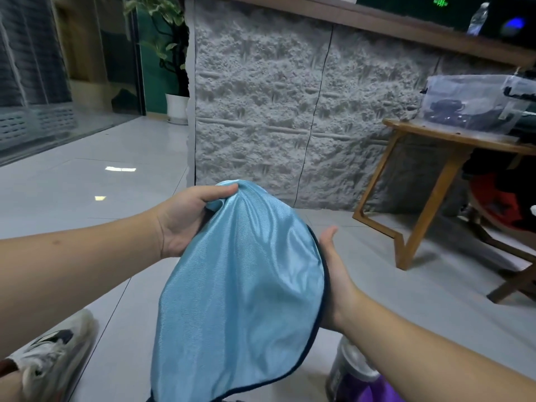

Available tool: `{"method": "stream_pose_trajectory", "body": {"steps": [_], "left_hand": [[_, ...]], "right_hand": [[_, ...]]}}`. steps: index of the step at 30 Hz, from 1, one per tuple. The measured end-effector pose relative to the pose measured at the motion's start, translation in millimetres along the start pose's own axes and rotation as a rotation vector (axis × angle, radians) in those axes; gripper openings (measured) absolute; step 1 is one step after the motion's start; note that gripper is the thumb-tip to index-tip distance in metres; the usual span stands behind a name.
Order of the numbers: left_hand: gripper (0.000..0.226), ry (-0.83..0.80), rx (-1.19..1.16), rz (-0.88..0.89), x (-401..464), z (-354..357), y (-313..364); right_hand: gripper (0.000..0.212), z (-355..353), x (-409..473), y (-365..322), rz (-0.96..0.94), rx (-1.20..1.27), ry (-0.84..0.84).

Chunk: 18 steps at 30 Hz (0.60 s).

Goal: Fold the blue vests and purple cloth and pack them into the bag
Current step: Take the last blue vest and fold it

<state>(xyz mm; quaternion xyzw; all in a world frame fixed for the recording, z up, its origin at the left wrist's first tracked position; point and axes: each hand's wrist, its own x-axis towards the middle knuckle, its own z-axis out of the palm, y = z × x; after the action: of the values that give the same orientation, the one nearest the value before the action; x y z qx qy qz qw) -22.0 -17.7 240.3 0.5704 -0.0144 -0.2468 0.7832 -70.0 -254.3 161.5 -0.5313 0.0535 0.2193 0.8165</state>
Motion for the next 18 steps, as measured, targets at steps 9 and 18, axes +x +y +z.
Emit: {"method": "stream_pose_trajectory", "body": {"steps": [9,18], "left_hand": [[0.048,0.112,0.017,-0.027,5.6,-13.0,1.1],[0.033,0.217,0.022,-0.01,10.4,-18.6,3.7]], "right_hand": [[0.064,5.0,2.5,-28.5,-0.083,-0.262,-0.091],[0.029,9.8,-1.0,-42.7,-0.029,-0.213,0.137]]}}
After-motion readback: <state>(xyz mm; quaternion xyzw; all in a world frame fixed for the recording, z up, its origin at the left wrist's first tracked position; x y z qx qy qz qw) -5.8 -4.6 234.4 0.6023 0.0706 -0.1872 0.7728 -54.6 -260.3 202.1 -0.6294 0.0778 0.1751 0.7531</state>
